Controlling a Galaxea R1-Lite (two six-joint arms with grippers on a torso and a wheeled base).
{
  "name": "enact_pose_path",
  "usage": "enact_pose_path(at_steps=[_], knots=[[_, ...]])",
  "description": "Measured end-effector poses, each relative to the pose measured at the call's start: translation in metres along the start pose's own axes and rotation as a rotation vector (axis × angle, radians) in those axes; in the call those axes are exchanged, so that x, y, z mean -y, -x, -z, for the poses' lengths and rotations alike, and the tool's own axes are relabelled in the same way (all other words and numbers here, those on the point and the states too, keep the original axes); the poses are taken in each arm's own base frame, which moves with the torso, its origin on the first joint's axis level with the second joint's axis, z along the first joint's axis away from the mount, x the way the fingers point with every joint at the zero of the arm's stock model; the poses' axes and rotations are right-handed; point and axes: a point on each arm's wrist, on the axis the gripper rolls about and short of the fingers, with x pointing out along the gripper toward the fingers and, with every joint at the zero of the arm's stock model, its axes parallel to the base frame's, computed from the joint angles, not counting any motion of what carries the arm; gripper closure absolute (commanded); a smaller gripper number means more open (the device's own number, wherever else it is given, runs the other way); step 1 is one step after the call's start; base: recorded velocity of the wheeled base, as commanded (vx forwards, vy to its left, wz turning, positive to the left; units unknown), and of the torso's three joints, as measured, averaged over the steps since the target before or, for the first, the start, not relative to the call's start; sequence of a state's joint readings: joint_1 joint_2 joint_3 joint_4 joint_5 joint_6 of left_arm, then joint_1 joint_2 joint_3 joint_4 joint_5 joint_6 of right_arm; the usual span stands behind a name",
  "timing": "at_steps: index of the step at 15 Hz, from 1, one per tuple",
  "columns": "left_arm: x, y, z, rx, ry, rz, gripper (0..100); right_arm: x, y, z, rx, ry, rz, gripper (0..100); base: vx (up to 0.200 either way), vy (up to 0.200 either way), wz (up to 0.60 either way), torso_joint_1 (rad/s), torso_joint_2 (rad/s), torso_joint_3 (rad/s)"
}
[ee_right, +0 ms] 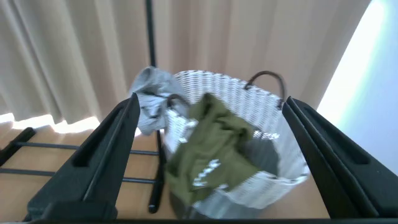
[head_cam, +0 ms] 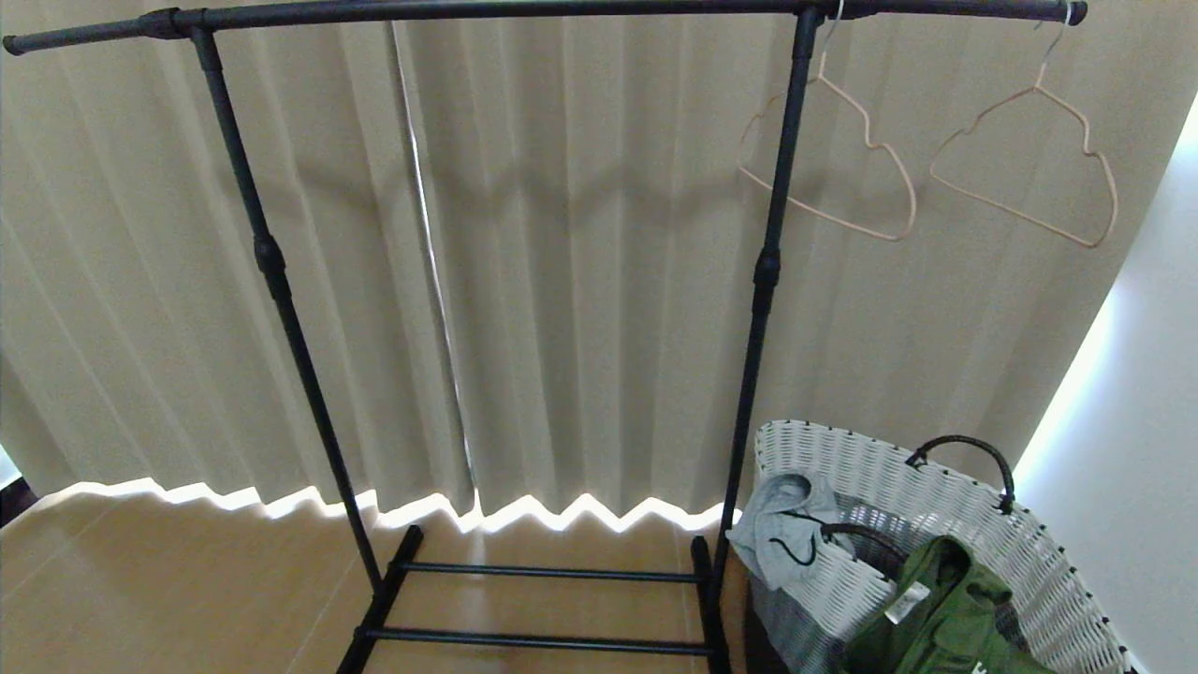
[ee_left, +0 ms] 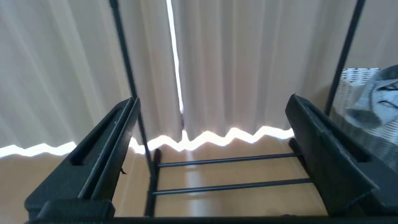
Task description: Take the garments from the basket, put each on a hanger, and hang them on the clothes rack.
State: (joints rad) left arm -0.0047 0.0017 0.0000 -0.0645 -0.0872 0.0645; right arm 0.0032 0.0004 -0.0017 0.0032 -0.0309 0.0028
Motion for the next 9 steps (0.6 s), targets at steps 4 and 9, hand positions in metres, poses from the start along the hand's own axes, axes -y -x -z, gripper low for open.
enact_pose_path(at_steps=[4,9], knots=[[-0.0001,0.0,-0.0002,0.001,0.014,-0.003,0,0.0,0.0,0.0002,-0.001,0.0,0.001,0,0.0,0.0,0.0,0.0,0.0,0.0],[-0.0001,0.0,-0.0001,0.001,0.021,-0.004,0,0.0,-0.0001,0.0004,-0.002,0.0,0.002,0,0.08,0.0,0.0,0.0,0.0,0.003]])
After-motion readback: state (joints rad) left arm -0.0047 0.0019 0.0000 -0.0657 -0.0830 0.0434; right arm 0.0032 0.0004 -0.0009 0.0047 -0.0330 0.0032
